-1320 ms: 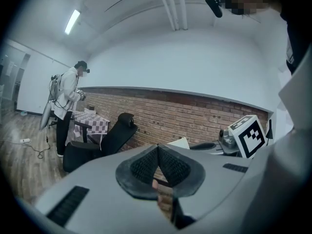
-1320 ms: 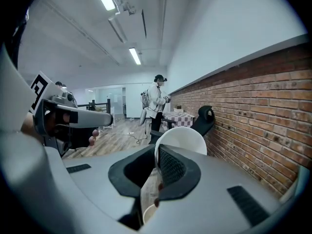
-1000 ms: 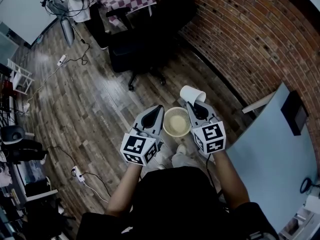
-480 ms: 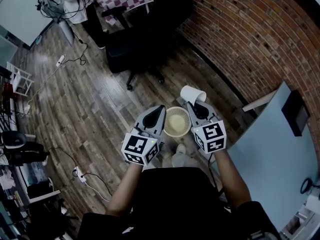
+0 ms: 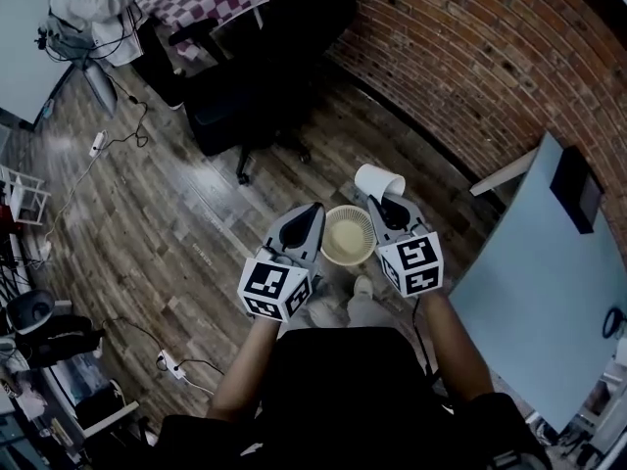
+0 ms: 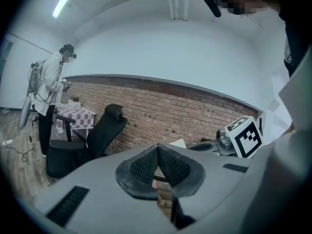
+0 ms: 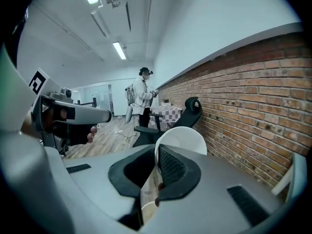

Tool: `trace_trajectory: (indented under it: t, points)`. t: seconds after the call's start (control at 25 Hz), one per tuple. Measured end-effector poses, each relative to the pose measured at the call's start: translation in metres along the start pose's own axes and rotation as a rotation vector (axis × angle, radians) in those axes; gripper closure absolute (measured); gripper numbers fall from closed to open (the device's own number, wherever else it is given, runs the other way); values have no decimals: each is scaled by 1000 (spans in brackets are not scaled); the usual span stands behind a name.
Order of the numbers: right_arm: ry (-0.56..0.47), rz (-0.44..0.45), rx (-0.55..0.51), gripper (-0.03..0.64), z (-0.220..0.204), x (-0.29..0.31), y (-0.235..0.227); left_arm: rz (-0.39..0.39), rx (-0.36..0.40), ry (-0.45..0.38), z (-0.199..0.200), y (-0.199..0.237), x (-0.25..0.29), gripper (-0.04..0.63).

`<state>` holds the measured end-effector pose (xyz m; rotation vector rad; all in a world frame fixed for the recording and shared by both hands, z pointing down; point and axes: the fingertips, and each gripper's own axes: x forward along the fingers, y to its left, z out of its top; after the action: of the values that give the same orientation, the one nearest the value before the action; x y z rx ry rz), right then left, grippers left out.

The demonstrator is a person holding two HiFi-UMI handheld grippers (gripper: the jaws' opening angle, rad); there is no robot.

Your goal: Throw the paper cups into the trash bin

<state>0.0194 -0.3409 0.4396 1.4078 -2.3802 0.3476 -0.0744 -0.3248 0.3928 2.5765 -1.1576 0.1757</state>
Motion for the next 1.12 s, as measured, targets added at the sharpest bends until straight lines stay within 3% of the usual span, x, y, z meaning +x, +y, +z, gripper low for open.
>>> trace_trajectory:
  t: [0.52, 0.88, 1.12]
  points:
    - [57, -234, 144, 595, -17, 31, 31, -240, 40, 84, 0, 63, -4, 592]
    - [108, -325, 230, 595, -53, 39, 31, -300, 20, 158, -30, 87, 3, 592]
    - [166, -337, 277, 595, -92, 48, 27, -311, -13, 219, -68, 89, 19, 592]
